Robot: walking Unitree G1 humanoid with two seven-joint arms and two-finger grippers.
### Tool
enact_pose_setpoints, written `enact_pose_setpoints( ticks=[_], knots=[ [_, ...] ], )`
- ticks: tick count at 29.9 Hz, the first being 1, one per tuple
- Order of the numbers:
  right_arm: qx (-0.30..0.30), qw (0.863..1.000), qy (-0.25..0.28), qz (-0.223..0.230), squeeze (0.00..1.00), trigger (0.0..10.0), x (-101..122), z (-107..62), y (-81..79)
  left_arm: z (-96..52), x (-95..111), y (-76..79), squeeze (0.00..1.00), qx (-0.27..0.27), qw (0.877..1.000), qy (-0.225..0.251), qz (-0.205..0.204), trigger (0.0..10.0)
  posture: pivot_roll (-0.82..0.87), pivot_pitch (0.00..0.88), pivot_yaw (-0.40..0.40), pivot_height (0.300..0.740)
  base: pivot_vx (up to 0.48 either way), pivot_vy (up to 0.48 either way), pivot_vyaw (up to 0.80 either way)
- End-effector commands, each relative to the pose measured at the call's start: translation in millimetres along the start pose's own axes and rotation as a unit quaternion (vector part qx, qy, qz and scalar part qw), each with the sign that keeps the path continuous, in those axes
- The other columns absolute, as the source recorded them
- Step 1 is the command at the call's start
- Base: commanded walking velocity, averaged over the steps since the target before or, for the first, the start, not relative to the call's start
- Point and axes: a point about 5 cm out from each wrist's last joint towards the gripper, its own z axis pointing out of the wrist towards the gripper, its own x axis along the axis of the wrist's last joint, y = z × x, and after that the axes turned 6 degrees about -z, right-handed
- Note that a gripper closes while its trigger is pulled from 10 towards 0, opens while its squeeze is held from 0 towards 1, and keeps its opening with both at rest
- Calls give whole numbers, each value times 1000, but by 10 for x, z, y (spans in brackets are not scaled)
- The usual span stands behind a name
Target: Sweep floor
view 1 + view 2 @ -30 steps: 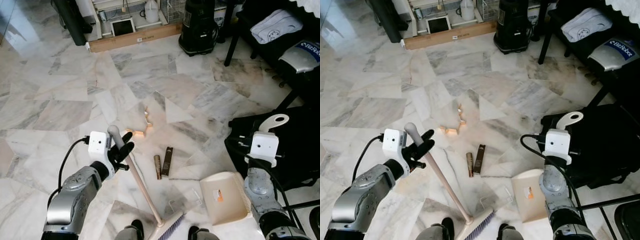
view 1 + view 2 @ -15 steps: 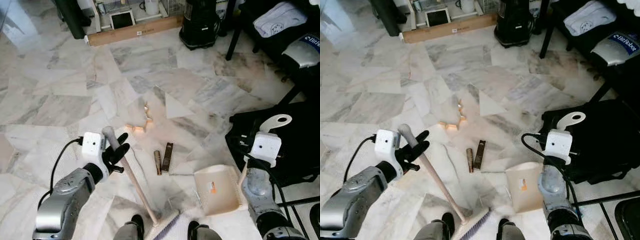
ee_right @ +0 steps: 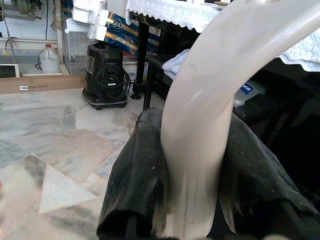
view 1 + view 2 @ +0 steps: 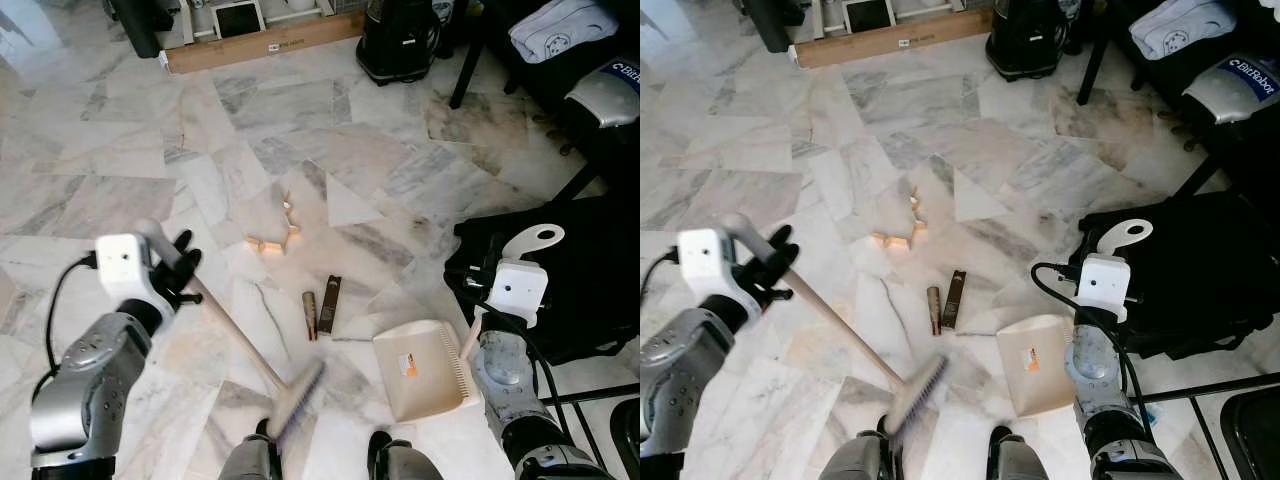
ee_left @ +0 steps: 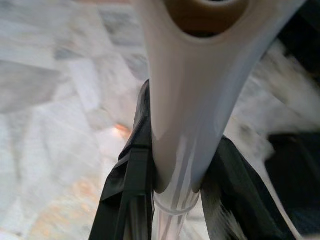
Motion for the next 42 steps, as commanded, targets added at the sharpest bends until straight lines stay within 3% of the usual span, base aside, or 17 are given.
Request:
enact_pose_setpoints(
  ticks=[1, 9, 15, 21, 25, 31, 34, 38, 42],
  knots=[
    [25, 999, -40, -10, 0, 10000, -150, -141, -54, -49, 120, -66, 0, 16, 1000, 27, 2, 10000, 226, 319, 65, 740, 0, 0, 0],
    [32, 998, -49, -14, 0, 10000, -184, -164, -56, -29, 179, -16, 0, 2, 999, 34, -32, 10000, 221, 304, 61, 740, 0, 0, 0],
    [35, 998, -51, -15, 0, 10000, -187, -163, -64, -19, 188, 37, 0, -3, 999, 37, -34, 10000, 216, 300, 56, 740, 0, 0, 0],
    [38, 998, -51, -15, 0, 10000, -184, -161, -75, -15, 424, -233, 0, 80, 992, 95, 14, 10000, 219, 301, 55, 740, 0, 0, 0],
    [38, 998, -50, -15, 0, 10000, -183, -160, -72, -34, 447, -276, 0, 101, 989, 104, 42, 10000, 212, 306, 53, 740, 0, 0, 0],
    [39, 998, -50, -16, 0, 10000, -191, -168, -61, 13, 233, -331, 0, 116, 986, 65, 97, 10000, 202, 312, 52, 740, 0, 0, 0],
    [38, 998, -49, -17, 0, 10000, -194, -173, -46, 71, 16, -273, 0, 91, 988, 18, 120, 10000, 193, 317, 50, 740, 0, 0, 0],
    [37, 998, -47, -18, 0, 10000, -196, -179, -32, 105, -167, -203, 0, 70, 993, -5, 99, 10000, 182, 322, 50, 740, 0, 0, 0],
    [35, 998, -47, -20, 0, 10000, -206, -189, -2, 183, -263, -56, 0, 53, 998, -4, 40, 10000, 170, 326, 50, 740, 0, 0, 0]
  ],
)
